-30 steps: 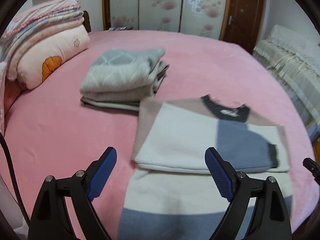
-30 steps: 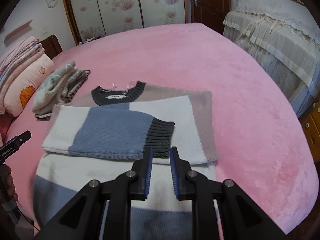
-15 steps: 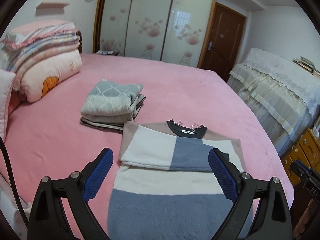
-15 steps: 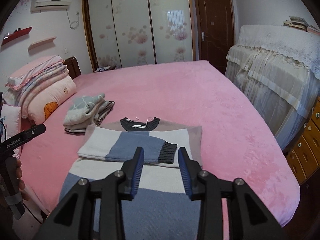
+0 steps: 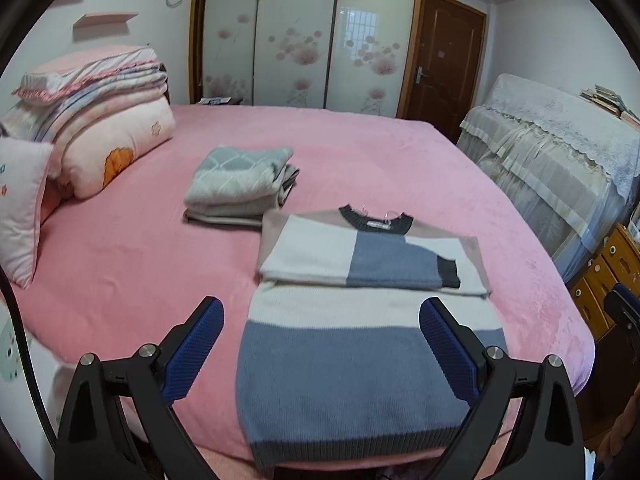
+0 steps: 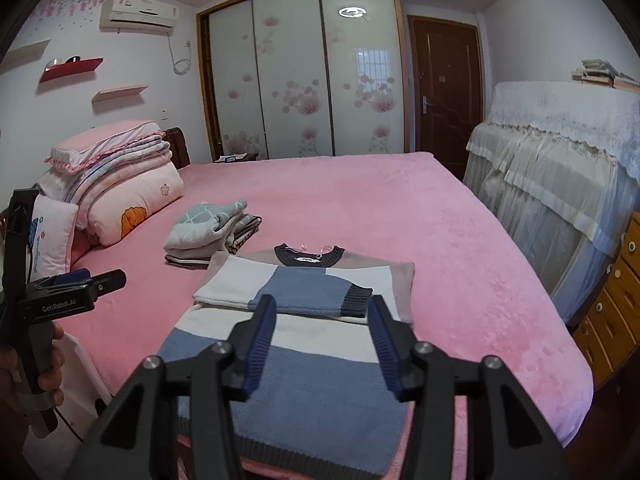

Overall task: Fold small clothes
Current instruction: 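Move both grippers to the dark grey ribbed hem of the sweater, then grasp the dark grey ribbed hem with both grippers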

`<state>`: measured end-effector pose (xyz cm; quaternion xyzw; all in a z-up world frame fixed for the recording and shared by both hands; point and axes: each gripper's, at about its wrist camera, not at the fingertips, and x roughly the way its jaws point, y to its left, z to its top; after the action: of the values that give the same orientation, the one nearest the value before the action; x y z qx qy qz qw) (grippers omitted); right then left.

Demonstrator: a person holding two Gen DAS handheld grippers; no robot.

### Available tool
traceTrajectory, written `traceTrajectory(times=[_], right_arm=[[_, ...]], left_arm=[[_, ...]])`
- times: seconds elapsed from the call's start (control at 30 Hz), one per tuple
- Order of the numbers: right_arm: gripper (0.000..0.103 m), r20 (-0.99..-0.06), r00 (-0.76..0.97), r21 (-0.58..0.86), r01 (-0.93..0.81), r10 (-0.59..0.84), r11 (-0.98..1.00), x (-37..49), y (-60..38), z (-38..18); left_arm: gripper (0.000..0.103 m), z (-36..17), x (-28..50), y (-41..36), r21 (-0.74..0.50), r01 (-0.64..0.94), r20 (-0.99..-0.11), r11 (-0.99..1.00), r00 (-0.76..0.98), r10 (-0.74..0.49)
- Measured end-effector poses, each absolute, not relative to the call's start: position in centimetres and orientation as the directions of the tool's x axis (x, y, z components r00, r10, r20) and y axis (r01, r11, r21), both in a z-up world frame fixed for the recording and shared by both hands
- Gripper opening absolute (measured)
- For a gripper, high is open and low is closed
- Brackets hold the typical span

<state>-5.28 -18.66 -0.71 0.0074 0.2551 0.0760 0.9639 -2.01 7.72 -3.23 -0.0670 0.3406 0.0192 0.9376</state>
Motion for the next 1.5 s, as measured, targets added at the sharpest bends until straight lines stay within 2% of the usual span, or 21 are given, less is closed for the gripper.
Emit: traceTrajectory(times=[0.3, 0.57, 0.67, 0.97, 1.1, 1.17, 1.23, 1.33, 1.5], right_arm=[[0.053, -0.538, 0.821, 0.027, -0.213, 0.194, 0.977, -7.1, -17.0, -5.0], [0.053, -0.637, 0.746, 0.026, -0.229, 0.193, 0.973, -7.4, -17.5, -10.1], [0.053, -0.7, 0.687, 0.059, -0.218, 0.196, 0.974, -6.8, -18.7, -12.3], [0.053, -0.824, 0.53, 0.11, -0.196, 0.2, 0.974, -6.1, -22.6, -19.3], [0.052, -0.856, 0.464, 0.164, -0.174, 0.228, 0.971, -5.7, -24.3, -22.1], [0.052, -0.869, 0.434, 0.197, -0.136, 0.237, 0.971, -5.5, -25.3, -23.4], [0.05, -0.879, 0.407, 0.231, -0.093, 0.249, 0.968, -5.5, -26.5, -24.7], [0.032, -0.875, 0.373, 0.307, -0.065, 0.308, 0.95, -5.2, -27.5, -26.1], [0.028, -0.867, 0.359, 0.338, -0.085, 0.346, 0.937, -4.4, -26.9, -26.9]], left_arm=[[0.098, -8.6, -3.3, 7.5, -0.109, -0.04, -0.732, 0.993, 0.679, -0.053], [0.098, -14.7, -3.6, 8.6, -0.136, -0.033, -0.812, 0.99, 0.576, -0.092], [0.098, -17.1, -3.8, 9.7, -0.167, -0.021, -0.836, 0.986, 0.534, -0.13], [0.098, -24.0, -4.3, 12.7, -0.183, -0.056, -0.894, 0.982, 0.424, -0.143], [0.086, -26.8, -4.0, 13.7, -0.223, -0.073, -0.91, 0.972, 0.373, -0.181], [0.083, -27.9, -3.9, 14.4, -0.285, -0.081, -0.901, 0.955, 0.362, -0.238], [0.077, -28.6, -4.0, 15.2, -0.34, -0.091, -0.887, 0.936, 0.363, -0.287], [0.073, -29.5, -4.1, 16.0, -0.409, -0.098, -0.863, 0.907, 0.366, -0.349], [0.073, -30.3, -4.2, 17.0, -0.489, -0.092, -0.822, 0.867, 0.382, -0.423]])
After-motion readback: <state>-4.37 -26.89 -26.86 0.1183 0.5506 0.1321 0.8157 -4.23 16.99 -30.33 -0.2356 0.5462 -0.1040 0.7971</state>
